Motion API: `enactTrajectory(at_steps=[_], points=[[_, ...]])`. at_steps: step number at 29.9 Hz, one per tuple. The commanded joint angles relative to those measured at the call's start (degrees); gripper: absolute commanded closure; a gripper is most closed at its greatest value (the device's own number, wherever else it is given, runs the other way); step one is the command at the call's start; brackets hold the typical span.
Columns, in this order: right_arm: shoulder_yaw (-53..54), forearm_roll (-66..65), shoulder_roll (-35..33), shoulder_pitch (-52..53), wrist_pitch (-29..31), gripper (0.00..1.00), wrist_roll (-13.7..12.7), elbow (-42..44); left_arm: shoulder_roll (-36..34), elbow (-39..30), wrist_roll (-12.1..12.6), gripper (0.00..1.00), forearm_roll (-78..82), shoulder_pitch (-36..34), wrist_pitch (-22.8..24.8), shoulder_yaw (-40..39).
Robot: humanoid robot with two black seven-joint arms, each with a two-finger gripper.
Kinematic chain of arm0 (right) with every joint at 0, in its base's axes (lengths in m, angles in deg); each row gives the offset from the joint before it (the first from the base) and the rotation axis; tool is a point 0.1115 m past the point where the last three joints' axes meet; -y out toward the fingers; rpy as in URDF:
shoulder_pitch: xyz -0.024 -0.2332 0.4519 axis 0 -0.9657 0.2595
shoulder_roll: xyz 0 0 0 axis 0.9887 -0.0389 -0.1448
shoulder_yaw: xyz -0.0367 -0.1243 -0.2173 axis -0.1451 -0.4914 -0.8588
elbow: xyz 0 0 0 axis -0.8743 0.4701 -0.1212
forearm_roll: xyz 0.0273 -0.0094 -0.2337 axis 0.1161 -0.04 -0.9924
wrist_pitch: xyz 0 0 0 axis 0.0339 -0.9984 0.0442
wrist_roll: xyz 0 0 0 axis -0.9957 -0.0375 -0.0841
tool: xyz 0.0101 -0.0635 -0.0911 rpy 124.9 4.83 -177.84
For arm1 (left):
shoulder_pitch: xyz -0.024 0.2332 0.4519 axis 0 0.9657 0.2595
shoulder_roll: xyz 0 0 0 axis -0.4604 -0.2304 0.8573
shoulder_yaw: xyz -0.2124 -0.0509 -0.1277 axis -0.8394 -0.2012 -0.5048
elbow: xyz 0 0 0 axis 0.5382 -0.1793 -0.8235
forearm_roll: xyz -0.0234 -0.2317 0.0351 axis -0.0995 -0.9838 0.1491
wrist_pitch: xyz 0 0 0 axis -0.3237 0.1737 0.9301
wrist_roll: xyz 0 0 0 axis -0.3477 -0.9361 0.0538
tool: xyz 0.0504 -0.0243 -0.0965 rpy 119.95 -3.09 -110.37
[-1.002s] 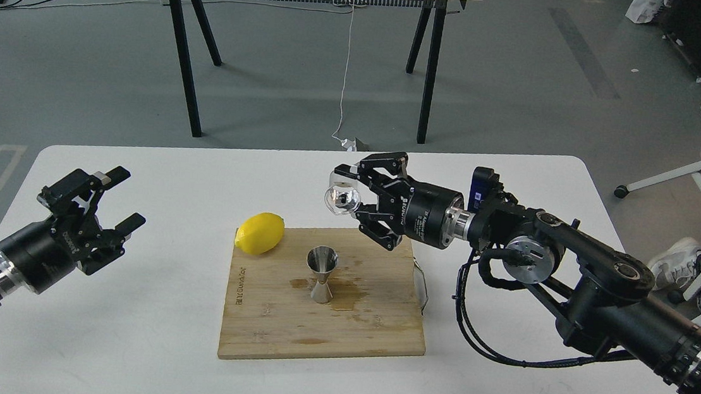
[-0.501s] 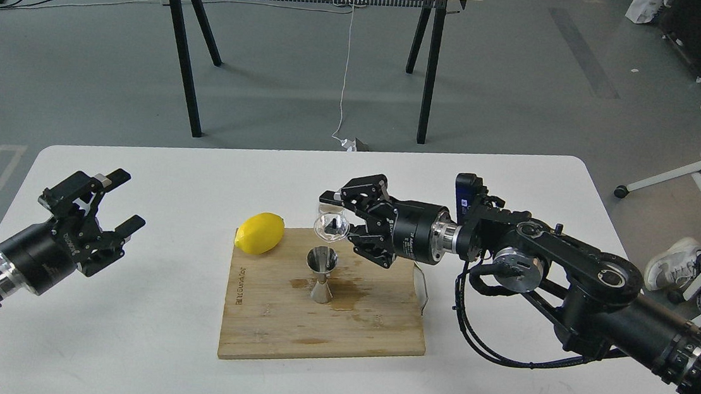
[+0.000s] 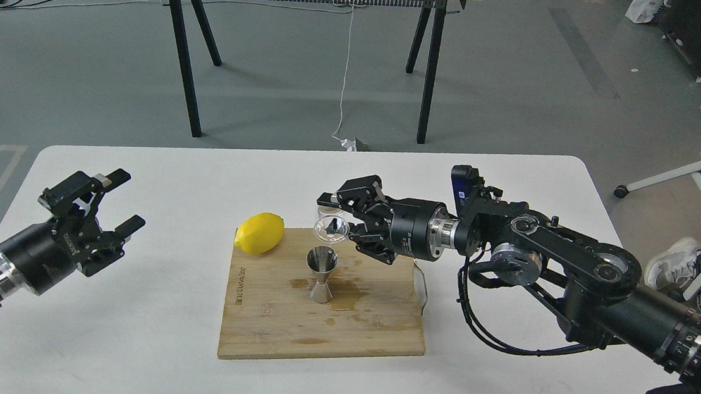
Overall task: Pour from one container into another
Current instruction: 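Tilt the glass cup with the right gripper to pour into the jigger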
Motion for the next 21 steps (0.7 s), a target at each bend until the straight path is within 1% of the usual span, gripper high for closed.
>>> enactTrajectory(at_steps=[1, 10, 13, 21], points=[[-0.07, -0.10, 0.05, 0.31, 0.00, 0.72, -0.07, 0.14, 0.00, 0.00, 0.00, 0.01, 0.00, 0.00, 0.00, -0.07], [-1.91, -2.12, 0.05, 1.09, 0.00, 0.72, 0.01, 0.23, 0.00, 0.00, 0.00, 0.01, 0.00, 0.00, 0.00, -0.07], [-3.40, -3.44, 0.05, 2.15, 0.00, 0.72, 0.80, 0.41, 0.00, 0.00, 0.00, 0.01, 0.00, 0.00, 0.00, -0.07], [-3.94, -6.08, 0.41, 2.85, 0.00, 0.72, 1.07, 0.85, 0.00, 0.44, 0.00, 0.01, 0.00, 0.00, 0.00, -0.07]])
